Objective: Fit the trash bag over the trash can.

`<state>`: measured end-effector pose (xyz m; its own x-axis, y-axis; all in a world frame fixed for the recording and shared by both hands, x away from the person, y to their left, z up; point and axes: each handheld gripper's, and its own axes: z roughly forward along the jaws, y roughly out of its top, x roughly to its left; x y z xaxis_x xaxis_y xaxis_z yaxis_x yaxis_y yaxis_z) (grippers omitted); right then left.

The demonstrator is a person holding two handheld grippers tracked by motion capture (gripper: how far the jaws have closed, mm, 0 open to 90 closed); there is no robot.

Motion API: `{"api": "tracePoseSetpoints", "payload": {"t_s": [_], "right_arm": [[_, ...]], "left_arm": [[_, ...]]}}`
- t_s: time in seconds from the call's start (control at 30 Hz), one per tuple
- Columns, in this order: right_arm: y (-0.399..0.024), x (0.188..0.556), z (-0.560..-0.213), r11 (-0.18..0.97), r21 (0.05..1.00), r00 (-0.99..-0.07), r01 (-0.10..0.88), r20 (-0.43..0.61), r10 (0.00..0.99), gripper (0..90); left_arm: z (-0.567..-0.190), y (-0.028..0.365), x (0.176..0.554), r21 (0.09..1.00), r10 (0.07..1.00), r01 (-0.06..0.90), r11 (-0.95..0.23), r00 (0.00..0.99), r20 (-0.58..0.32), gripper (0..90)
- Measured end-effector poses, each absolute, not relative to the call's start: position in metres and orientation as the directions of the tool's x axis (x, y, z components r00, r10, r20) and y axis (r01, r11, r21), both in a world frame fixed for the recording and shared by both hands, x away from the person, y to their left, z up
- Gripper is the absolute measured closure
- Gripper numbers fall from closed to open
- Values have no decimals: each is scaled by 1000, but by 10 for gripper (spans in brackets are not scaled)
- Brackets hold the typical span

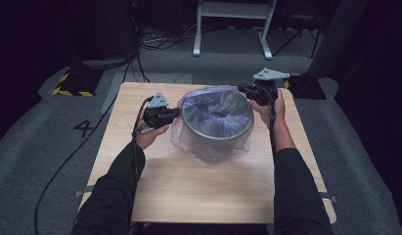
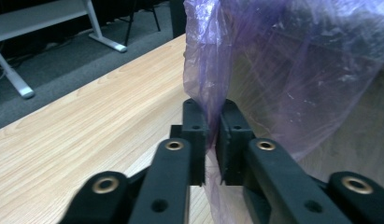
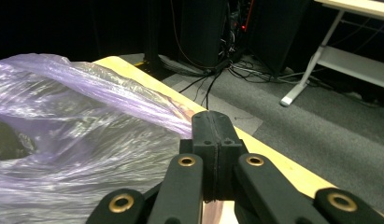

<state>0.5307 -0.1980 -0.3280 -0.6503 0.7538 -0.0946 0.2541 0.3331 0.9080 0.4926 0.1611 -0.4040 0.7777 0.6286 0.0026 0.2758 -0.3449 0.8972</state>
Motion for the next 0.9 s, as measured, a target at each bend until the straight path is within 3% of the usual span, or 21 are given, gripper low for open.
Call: {"api": "tracePoseSetpoints", "payload": {"t_s": [0.3,0.53,0.77,0.9], "right_arm": [[-216,536,-348,235,917,-610,321,11,792,900],[-226,536,-366,201,914,-601,353,57,797,900],[-229,538,-371,214,909,-578,358,36,815,900],[-232,543,-378,176,897,-583,406,105,806,900]], "left_arm": [[-411,153,502,892,630,300,-338,776,-22,885],[-417,149,506,885,645,316,-343,764,-23,880],[-417,144,510,884,660,324,-338,751,-23,881],[-418,141,514,878,661,337,-339,750,-33,889]]}}
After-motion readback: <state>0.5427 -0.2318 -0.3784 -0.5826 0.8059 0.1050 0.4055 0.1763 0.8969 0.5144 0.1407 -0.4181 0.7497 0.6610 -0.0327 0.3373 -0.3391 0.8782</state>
